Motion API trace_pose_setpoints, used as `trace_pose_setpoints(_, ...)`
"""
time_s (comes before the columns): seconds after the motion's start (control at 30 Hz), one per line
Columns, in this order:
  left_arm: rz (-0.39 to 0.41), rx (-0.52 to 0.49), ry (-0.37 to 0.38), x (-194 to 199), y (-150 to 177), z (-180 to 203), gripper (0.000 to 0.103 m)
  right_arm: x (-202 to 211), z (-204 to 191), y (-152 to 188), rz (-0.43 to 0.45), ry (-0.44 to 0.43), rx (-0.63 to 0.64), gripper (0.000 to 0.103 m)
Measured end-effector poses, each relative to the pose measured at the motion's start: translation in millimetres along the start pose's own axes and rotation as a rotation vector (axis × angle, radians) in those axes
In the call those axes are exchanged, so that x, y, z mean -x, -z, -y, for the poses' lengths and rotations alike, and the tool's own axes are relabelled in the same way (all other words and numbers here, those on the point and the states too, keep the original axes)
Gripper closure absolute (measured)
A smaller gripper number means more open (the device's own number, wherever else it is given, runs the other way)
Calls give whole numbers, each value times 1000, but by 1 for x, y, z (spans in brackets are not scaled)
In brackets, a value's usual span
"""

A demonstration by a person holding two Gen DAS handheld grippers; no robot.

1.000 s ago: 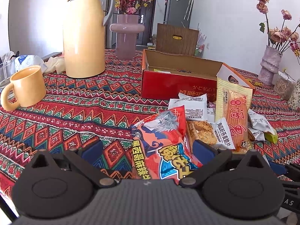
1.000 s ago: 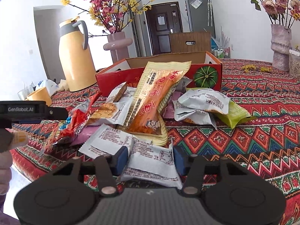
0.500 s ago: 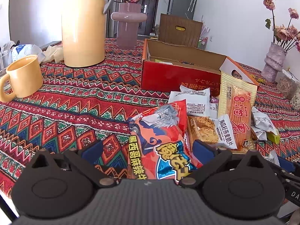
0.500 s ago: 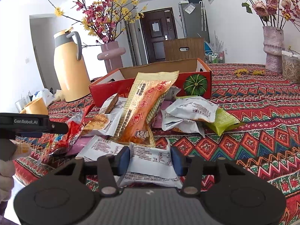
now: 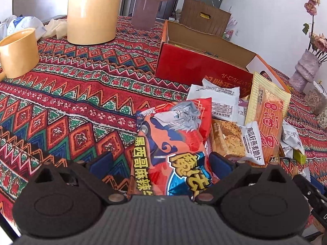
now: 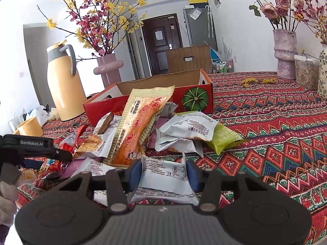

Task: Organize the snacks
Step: 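Grasp the orange-and-blue chip bag with the left gripper while the right gripper grasps a white packet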

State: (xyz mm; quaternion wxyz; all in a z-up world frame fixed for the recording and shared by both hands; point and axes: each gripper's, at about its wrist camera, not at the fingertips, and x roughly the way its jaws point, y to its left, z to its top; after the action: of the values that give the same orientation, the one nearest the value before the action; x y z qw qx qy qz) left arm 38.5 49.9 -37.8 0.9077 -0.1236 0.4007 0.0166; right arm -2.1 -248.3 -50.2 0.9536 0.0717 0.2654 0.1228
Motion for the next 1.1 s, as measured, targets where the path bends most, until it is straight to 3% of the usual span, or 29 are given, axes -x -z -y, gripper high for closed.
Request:
trace_pose_setpoints(0.17, 14, -15, 33, 5, 0, 2, 31, 0, 2, 0, 1, 1, -4, 56)
trace_pose_setpoints(0.63, 119, -50, 13, 26, -2, 3, 35, 6, 5, -4, 29, 6, -11, 55)
trace_pose_setpoints(0.93, 195, -87, -6, 34, -22, 14, 35, 6, 5, -21, 88, 5, 0, 55)
trace_pose_setpoints(1.03, 218, -101, -5, 36, -31, 20, 40, 3, 7, -27, 109, 7, 3, 55)
trace_pose_setpoints(1.07, 227, -108, 0, 36, -34, 22, 50, 1, 7, -30, 116, 9, 3, 55)
trace_pose_setpoints(1.1, 234, -115, 8, 36, -37, 25, 53, 0, 8, -33, 123, 9, 2, 55)
